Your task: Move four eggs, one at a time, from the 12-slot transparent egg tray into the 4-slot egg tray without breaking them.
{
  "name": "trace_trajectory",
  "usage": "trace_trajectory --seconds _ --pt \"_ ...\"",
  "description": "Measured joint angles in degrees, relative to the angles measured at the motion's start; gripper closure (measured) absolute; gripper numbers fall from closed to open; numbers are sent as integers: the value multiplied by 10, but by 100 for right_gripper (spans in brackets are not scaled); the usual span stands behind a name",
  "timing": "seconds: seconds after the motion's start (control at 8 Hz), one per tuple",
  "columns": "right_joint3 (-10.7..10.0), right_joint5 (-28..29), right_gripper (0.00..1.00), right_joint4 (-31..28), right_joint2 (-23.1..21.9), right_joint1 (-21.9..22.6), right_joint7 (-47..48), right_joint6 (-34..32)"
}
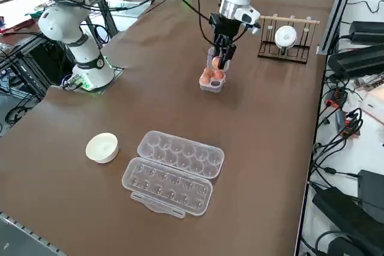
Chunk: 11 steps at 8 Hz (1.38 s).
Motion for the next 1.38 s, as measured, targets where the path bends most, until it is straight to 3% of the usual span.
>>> trace_trajectory --seconds 0.5,1.38 --pt "-1 48 42 -17 24 0 24 17" --pt "-7 49 42 -45 35 -9 25 72"
